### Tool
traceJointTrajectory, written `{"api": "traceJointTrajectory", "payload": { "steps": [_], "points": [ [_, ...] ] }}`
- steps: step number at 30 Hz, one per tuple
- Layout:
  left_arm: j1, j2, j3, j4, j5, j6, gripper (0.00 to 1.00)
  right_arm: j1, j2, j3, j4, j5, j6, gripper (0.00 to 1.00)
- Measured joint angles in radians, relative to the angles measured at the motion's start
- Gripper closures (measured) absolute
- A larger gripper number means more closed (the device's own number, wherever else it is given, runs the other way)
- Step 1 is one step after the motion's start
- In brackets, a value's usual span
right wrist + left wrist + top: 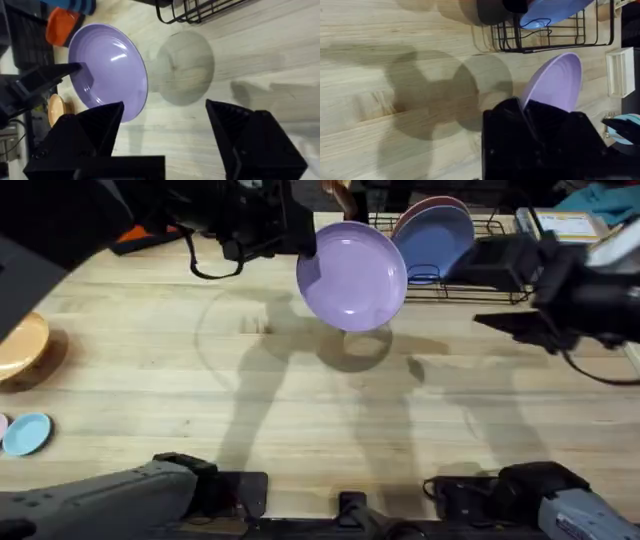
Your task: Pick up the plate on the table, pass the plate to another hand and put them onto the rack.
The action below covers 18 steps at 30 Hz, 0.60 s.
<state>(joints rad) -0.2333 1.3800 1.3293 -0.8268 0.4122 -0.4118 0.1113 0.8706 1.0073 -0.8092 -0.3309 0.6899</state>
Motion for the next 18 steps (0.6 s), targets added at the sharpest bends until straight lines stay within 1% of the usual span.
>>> {"api": "traceJointTrajectory", "payload": {
  "steps": [7, 8, 9, 10, 13, 15, 16, 18],
  "points": [
    [0.000, 0.000, 0.000, 0.000, 0.000, 0.000, 0.958, 0.095, 0.147, 0.000, 0.125, 0.000, 0.010, 0.003],
    [0.000, 0.000, 0.000, 0.000, 0.000, 0.000, 0.958, 0.138, 0.206, 0.000, 0.183, 0.000, 0.012, 0.003],
    [0.000, 0.000, 0.000, 0.000, 0.000, 0.000, 0.958, 0.150, 0.223, 0.000, 0.202, 0.000, 0.013, 0.003],
    [0.000, 0.000, 0.000, 0.000, 0.000, 0.000, 0.958, 0.184, 0.271, 0.000, 0.249, 0.000, 0.013, 0.003],
    [0.000, 0.000, 0.000, 0.000, 0.000, 0.000, 0.958, 0.205, 0.323, 0.000, 0.293, -0.003, 0.013, 0.012],
    [0.000, 0.000, 0.000, 0.000, 0.000, 0.000, 0.958, 0.205, 0.330, 0.000, 0.293, -0.003, 0.014, 0.030],
    [0.000, 0.000, 0.000, 0.000, 0.000, 0.000, 0.958, 0.205, 0.330, 0.000, 0.296, -0.003, 0.014, 0.083],
    [0.000, 0.000, 0.000, 0.000, 0.000, 0.000, 0.958, 0.205, 0.330, 0.000, 0.296, -0.003, 0.014, 0.157]
  ]
}}
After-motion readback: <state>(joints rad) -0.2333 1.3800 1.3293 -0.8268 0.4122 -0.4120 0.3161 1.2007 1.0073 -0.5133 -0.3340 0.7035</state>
